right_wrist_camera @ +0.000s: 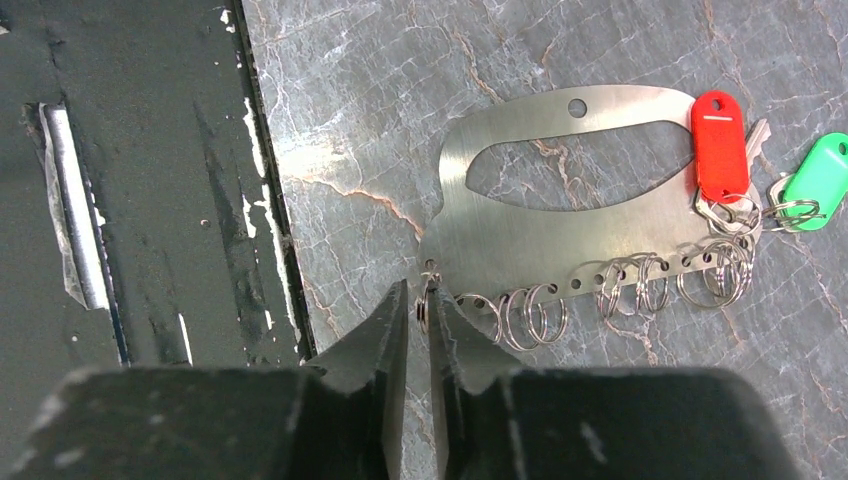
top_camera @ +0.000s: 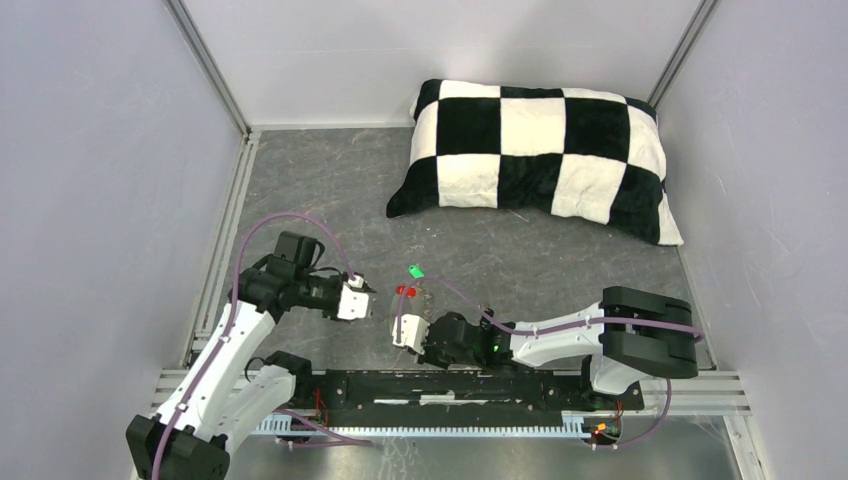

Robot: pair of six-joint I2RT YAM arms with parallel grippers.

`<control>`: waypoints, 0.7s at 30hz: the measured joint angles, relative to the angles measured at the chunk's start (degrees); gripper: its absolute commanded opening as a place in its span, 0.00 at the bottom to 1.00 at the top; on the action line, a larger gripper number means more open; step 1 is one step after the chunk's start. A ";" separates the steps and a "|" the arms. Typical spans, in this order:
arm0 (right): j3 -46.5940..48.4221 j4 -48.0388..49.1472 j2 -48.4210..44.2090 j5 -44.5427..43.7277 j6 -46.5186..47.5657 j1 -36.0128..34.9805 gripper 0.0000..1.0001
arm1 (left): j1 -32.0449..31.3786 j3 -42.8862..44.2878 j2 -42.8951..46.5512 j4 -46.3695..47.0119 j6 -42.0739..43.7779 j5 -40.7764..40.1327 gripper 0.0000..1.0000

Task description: Put the keys on the keyring

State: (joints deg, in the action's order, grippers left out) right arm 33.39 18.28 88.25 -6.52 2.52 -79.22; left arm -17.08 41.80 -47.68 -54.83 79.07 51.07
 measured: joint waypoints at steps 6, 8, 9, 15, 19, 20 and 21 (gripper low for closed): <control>0.09 0.00 0.00 0.79 -0.11 0.57 0.00 | 0.00 0.00 0.28 -1.88 0.02 0.24 0.64; 0.09 -0.09 -0.20 1.40 -0.02 0.74 0.00 | 0.00 0.04 0.26 -3.41 0.07 0.70 0.67; 0.09 -0.26 -0.50 1.55 0.17 0.81 0.00 | 0.00 0.11 0.22 -4.33 0.22 1.22 0.68; 0.42 -0.72 -8.61 2.84 2.58 1.40 0.00 | -0.17 2.78 -3.50 -12.74 6.05 6.34 0.63; 3.69 -1.49 -11.93 3.96 4.98 1.81 0.00 | -2.27 4.59 -8.39 -16.44 8.48 9.46 0.55; 4.66 -1.70 -12.13 4.13 5.51 1.88 0.00 | -3.02 5.16 -9.68 -17.22 8.72 9.88 0.53; 5.92 -2.14 -12.20 4.46 6.14 1.99 0.00 | -3.67 5.88 -10.97 -17.86 8.85 10.51 0.52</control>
State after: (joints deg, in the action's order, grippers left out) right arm 39.31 16.14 76.05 -2.07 8.67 -77.23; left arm -20.75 47.68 -58.65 -72.69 87.92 61.58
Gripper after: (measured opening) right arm 0.006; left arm 0.561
